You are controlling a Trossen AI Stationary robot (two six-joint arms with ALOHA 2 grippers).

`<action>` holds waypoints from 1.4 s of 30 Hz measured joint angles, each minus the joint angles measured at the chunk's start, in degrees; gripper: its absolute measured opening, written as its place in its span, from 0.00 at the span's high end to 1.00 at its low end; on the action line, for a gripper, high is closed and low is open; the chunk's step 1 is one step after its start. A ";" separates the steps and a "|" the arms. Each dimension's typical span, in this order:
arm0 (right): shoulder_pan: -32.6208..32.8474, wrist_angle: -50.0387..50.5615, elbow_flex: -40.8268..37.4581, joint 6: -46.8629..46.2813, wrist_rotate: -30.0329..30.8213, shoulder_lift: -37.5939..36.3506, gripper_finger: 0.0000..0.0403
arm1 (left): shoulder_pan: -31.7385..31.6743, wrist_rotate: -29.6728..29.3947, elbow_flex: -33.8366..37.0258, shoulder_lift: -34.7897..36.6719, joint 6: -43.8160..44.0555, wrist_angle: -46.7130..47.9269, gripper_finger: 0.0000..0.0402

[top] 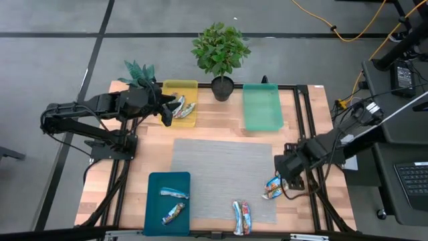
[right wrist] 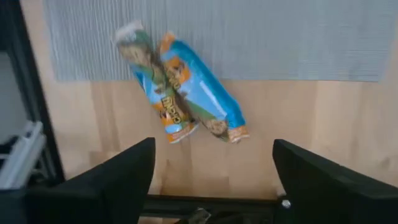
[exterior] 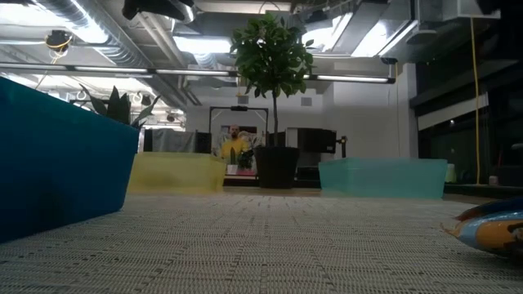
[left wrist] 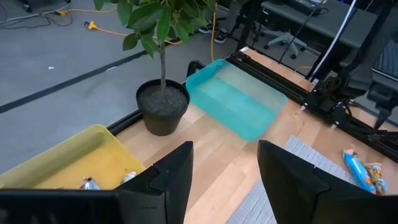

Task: Pick and place Granola Bars by type
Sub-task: Put the yellow granola bar into the blue transparent bin

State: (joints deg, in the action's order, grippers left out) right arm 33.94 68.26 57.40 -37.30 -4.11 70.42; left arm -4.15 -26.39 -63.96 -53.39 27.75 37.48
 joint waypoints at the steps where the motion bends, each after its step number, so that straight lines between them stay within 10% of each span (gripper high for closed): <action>1: 1.00 -1.27 -1.38 0.00 0.02 -0.01 0.19 | -0.02 0.36 0.01 0.00 0.00 0.01 0.58; 34: 4.56 -24.80 -17.82 6.59 2.55 11.87 0.19 | 3.04 1.85 0.04 -0.01 1.57 -3.32 0.60; 42: 4.54 -28.07 -19.41 7.41 2.77 13.37 0.33 | 3.04 1.84 0.04 -0.02 1.53 -3.24 0.61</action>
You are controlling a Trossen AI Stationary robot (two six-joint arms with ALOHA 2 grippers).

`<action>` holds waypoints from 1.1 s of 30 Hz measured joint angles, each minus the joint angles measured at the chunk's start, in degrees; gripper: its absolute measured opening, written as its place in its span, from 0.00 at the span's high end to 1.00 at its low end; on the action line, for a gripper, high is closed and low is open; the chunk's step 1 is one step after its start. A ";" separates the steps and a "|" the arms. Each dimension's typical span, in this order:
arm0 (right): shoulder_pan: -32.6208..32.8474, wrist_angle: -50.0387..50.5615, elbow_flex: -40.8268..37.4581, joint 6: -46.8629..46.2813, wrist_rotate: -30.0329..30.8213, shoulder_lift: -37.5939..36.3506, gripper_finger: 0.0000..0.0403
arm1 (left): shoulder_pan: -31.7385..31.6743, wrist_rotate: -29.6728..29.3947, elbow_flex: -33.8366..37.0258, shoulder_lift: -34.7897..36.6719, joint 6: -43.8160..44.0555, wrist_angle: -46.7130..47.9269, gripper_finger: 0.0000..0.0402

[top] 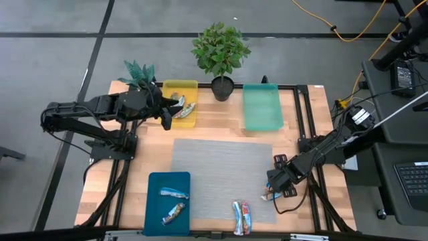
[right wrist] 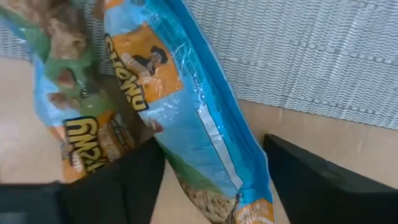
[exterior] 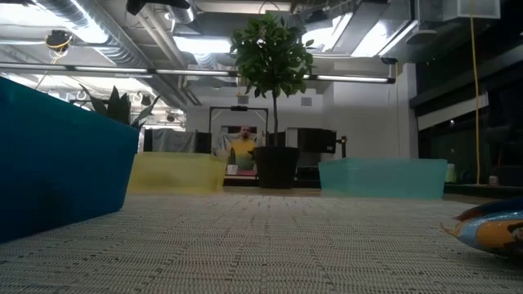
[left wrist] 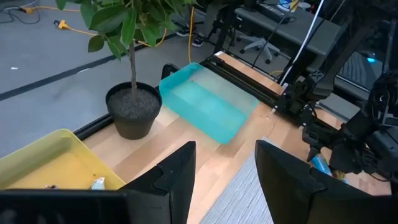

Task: Pick and place Granola Bars by type
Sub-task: Put the yellow granola bar into the blue transparent bin

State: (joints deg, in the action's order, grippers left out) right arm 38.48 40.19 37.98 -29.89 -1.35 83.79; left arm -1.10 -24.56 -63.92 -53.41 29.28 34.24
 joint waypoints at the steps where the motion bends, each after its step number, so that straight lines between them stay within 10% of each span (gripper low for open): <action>1: -0.01 0.01 -0.06 -0.03 0.10 0.00 0.36 | 0.00 0.00 0.00 0.00 0.00 0.00 0.61; 20: 0.02 9.18 7.60 -2.88 -1.18 -4.78 0.88 | 0.00 0.20 0.00 0.00 0.00 -0.02 0.61; 33: -0.10 22.31 27.19 -15.64 24.44 -18.96 0.90 | 0.00 0.13 0.00 0.00 -1.57 0.04 0.61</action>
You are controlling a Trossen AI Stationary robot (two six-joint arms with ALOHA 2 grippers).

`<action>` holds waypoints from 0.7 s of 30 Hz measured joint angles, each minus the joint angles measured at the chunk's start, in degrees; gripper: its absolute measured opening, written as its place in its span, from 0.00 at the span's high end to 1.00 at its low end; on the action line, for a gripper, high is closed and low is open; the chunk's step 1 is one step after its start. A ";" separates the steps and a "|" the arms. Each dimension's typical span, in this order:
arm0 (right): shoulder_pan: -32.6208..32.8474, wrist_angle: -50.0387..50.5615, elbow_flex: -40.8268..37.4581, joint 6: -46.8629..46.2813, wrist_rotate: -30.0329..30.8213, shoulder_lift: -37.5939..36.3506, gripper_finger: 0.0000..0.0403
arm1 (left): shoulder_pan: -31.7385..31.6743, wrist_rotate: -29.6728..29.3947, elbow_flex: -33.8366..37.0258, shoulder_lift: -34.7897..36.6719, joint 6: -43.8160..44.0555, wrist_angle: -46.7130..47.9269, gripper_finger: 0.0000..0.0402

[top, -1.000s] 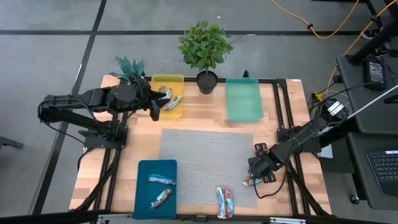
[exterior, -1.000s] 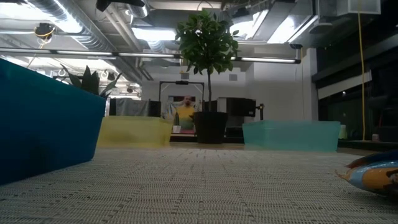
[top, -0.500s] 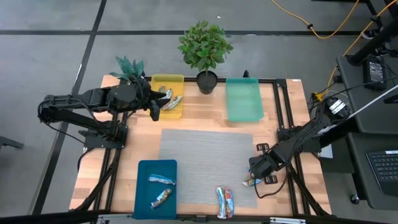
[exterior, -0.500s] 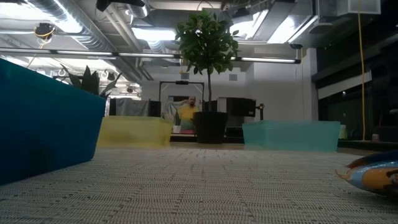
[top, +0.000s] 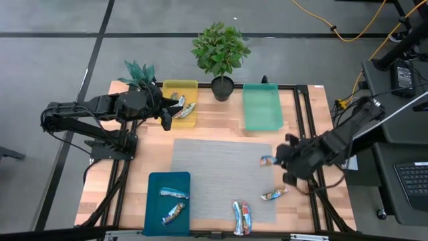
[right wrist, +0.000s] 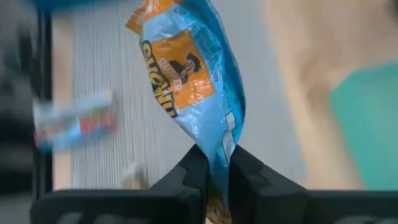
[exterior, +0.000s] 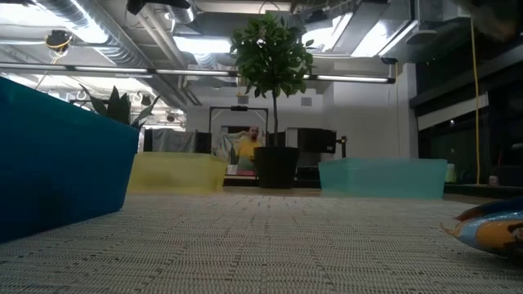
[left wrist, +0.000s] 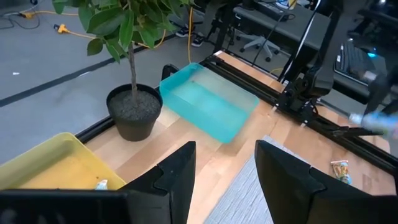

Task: Pick and place Granola Bars by type
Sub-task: Put the yellow granola bar into the blue transparent bin

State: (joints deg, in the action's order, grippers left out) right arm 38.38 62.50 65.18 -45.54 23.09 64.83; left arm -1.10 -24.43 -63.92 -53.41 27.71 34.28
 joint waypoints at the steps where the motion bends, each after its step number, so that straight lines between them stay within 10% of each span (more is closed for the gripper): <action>1: -0.17 -0.09 0.95 -0.74 2.41 -0.77 0.90 | 0.00 -0.06 0.00 0.00 -0.20 0.01 0.61; 21: -5.99 -11.30 3.53 -2.09 9.97 -6.14 0.90 | 0.00 0.11 0.00 0.00 -0.44 -0.02 0.61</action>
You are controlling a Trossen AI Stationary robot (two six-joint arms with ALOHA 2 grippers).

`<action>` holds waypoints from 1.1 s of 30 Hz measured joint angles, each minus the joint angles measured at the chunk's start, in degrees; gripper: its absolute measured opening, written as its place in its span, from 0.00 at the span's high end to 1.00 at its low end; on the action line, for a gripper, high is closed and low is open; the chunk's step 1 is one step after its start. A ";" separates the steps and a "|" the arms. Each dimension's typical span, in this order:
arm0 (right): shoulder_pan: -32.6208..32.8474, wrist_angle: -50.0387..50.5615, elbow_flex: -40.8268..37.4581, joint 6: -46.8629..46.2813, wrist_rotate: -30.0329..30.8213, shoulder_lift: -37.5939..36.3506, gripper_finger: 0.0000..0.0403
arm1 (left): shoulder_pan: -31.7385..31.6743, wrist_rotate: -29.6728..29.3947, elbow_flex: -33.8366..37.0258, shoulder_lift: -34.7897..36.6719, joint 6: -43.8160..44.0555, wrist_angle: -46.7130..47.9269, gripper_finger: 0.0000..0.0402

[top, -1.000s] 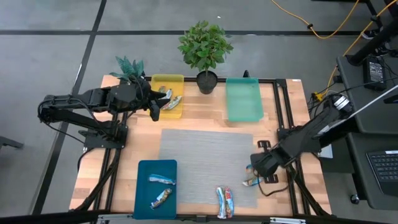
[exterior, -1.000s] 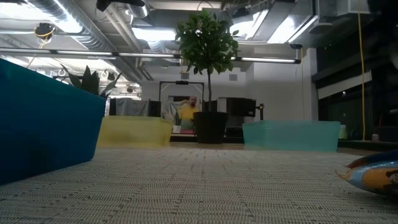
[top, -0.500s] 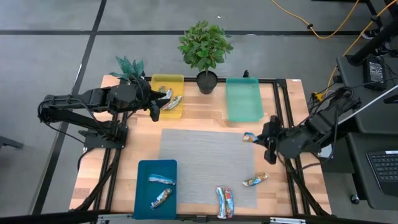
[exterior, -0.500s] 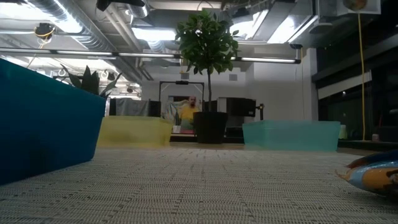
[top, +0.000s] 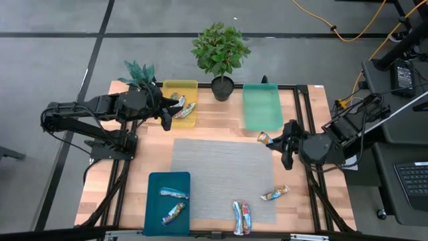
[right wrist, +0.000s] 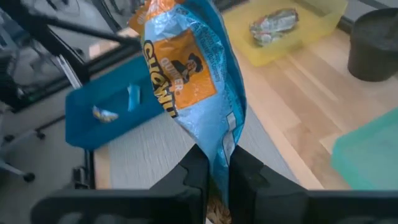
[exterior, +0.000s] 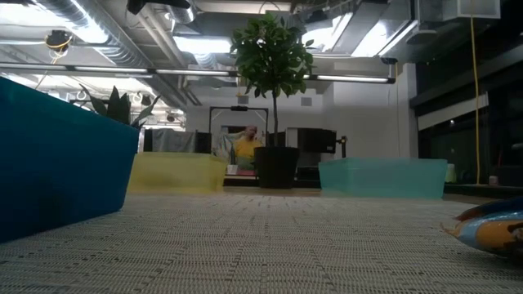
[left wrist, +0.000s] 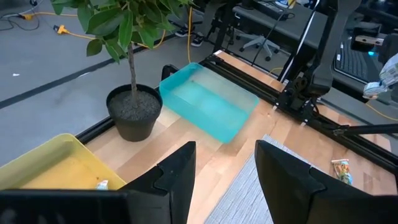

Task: Pick and place Granola Bars by type
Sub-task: Put the yellow granola bar into the blue transparent bin

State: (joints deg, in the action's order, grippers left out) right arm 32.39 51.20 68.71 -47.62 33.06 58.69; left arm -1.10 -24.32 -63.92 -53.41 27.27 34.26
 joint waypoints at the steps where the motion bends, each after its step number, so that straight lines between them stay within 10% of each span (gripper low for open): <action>1: -0.33 -0.72 0.00 -0.11 -0.02 -0.02 0.90 | 0.00 0.00 0.00 0.00 0.00 0.00 0.61; 33: -42.21 12.68 13.88 18.25 -1.73 -3.73 0.90 | 0.00 2.15 0.00 0.00 -8.28 0.12 0.61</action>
State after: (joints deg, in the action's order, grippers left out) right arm -9.82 63.88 82.59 -29.37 31.33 54.96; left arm -1.10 -22.17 -63.92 -53.41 18.98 34.38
